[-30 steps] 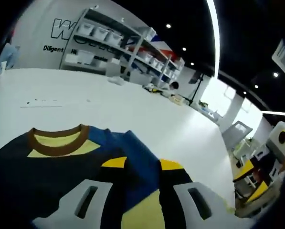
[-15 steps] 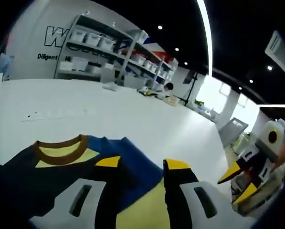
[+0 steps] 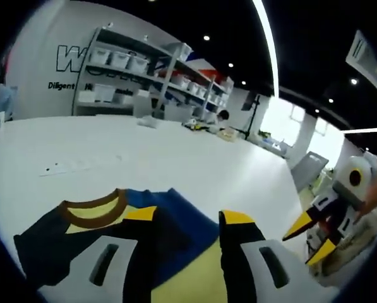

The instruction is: Fold the garment on the visible template until the final outline fits inside the template.

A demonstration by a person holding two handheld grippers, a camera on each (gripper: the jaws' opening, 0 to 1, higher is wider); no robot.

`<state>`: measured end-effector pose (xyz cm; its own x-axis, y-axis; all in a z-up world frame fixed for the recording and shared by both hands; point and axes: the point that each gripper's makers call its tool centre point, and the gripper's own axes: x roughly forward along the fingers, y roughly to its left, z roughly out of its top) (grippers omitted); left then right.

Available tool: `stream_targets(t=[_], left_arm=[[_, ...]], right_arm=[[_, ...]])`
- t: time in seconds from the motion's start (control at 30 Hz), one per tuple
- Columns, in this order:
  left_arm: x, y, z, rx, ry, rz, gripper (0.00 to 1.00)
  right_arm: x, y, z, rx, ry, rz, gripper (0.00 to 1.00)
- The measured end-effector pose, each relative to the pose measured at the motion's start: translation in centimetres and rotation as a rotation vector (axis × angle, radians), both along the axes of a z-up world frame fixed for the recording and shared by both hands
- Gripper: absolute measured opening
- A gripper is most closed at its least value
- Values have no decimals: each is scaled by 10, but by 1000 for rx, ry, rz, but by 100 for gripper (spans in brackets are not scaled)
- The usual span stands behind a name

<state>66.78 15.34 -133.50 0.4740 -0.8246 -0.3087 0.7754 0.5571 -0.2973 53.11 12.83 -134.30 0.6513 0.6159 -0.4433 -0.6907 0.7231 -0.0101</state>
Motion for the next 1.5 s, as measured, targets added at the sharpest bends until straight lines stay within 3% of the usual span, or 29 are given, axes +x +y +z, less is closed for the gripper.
stream_targets(t=[1.07,1.5], left_arm=[[-37,46,3,66,-63,-37,41],[-66,78,5,115,-98,-75,44]], right_arm=[[-9,15,-1,-1,0,25,25],[-10,17,-2,3,0,29,26]])
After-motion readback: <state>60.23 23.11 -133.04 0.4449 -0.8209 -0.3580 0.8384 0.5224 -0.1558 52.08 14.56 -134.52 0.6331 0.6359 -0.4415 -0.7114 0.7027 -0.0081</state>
